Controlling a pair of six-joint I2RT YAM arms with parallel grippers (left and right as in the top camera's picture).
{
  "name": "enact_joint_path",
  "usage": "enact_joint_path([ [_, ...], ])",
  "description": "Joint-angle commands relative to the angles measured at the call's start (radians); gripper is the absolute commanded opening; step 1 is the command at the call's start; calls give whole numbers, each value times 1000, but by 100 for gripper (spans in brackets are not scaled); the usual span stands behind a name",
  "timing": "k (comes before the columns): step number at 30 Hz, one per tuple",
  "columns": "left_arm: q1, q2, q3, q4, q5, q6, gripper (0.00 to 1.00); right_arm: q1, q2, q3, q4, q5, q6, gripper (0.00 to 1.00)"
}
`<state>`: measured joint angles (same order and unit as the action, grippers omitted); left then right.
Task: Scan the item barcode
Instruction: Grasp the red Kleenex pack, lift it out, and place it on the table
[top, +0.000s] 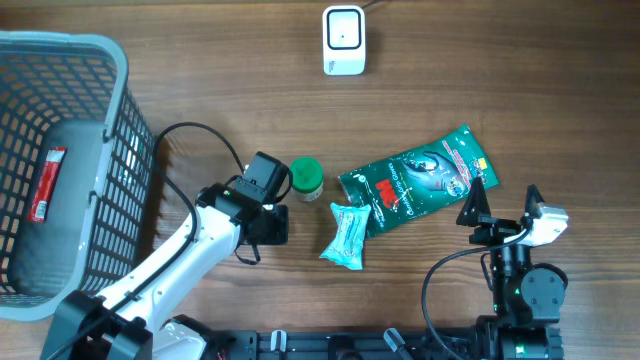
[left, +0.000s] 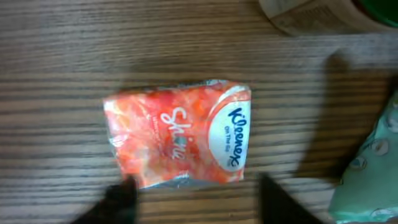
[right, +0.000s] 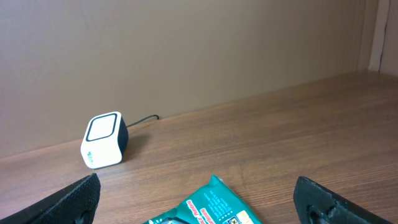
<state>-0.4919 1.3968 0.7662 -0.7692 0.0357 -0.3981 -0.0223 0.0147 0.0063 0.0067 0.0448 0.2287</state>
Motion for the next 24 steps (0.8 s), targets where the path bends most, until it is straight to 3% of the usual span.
enact_joint_path([
  [1,-3,0,-3,-6,10,-7,100,5,-7,-1,3,-8,-17,100],
  [11,-3,-64,7,-14,28,-8,100,5,-7,-1,3,-8,-16,100],
  [20,-3,-305,205,-169,26,-82,100,5,-7,-1,3,-8,-17,100],
  [24,-3,-435,345,-161,-137,-81,100,5,-7,-1,3,-8,-17,100],
])
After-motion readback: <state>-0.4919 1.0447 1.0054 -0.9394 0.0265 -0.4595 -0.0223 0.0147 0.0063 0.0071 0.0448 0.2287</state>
